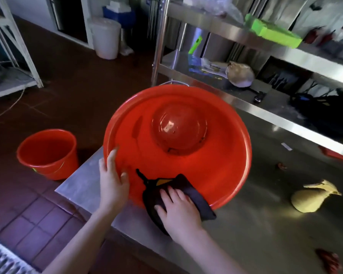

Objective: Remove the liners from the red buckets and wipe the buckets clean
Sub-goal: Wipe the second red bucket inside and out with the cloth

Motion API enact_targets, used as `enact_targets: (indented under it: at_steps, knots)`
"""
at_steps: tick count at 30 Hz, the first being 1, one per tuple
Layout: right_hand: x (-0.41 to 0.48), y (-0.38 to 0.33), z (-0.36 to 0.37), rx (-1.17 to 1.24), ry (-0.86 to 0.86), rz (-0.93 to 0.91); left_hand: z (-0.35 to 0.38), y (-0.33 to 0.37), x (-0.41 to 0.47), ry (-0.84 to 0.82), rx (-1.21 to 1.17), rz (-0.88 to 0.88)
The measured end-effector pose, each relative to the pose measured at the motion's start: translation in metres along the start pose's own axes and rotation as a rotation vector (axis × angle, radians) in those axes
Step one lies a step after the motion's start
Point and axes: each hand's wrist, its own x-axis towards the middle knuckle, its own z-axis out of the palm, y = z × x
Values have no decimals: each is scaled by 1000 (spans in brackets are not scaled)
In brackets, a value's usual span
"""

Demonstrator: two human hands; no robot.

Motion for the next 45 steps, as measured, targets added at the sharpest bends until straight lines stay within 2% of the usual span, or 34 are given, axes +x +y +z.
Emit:
enact_targets:
  at_steps: [6, 10, 14, 17, 20, 22, 26, 30, 34, 37, 39, 42, 45]
  knots:
    - [46, 4, 36, -103, -86, 152, 34, -55, 7, 3, -51, -75]
    - [86, -4, 46, -245, 55, 256, 56, -86, 21, -1, -126, -113]
    - [139, 20, 53, -275, -15, 376, 78, -98, 35, -74, -160, -31]
    - [172, 41, 46, -312, 4, 381, 98, -97, 49, -112, -164, -2]
    - [206, 54, 43, -359, 50, 385, 110, -100, 60, -82, -199, -8]
    - [234, 62, 41, -339, 54, 405, 113, -106, 62, -55, -224, -7]
    - [304, 81, 39, -186, -57, 487, 115, -114, 61, -53, -242, -49]
    - [352, 89, 37, -108, -18, 508, 117, -116, 61, -73, -270, -42]
    - [339, 67, 35, -69, -72, 415, 119, -119, 62, -84, -356, -72]
    - [287, 28, 46, -129, -46, 190, 117, -116, 64, -102, -373, -94]
    - [242, -2, 51, -45, -8, 59, 115, -113, 65, -98, -369, -87]
    - [213, -22, 54, 10, 7, 55, 114, -111, 66, -97, -385, -109]
    - [244, -4, 53, -26, 34, 187, 113, -111, 68, -114, -405, -141]
